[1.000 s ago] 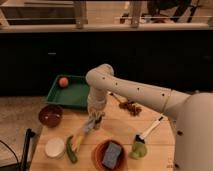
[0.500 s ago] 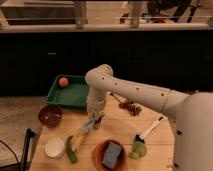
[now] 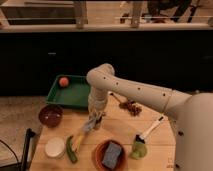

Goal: Place towel in metal cup

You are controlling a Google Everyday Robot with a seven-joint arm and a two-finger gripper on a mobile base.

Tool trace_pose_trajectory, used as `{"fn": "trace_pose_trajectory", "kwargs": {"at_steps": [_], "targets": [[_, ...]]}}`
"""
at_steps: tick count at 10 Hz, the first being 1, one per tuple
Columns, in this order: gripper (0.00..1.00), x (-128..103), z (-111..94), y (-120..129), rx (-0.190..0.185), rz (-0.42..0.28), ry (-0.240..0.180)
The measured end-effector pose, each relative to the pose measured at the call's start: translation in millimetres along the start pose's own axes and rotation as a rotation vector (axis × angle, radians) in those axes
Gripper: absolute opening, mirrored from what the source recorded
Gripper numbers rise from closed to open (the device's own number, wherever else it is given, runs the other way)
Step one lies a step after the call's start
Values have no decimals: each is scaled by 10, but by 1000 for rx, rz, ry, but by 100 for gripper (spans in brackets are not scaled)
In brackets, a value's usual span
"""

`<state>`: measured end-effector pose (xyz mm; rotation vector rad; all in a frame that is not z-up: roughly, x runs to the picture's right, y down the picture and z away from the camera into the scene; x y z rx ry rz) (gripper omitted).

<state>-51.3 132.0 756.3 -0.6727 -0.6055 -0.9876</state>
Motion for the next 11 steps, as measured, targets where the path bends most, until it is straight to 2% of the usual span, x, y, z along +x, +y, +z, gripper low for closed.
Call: {"fn": "trace_pose_trajectory", "kwargs": {"at_steps": [1,4,5,11], "targets": [[50,43,-7,-24,6,7,10],[77,177,-31,-36,17,28,28],[80,257,-41,-51,23,38,34],[80,404,27,-54,32,60,22]]}}
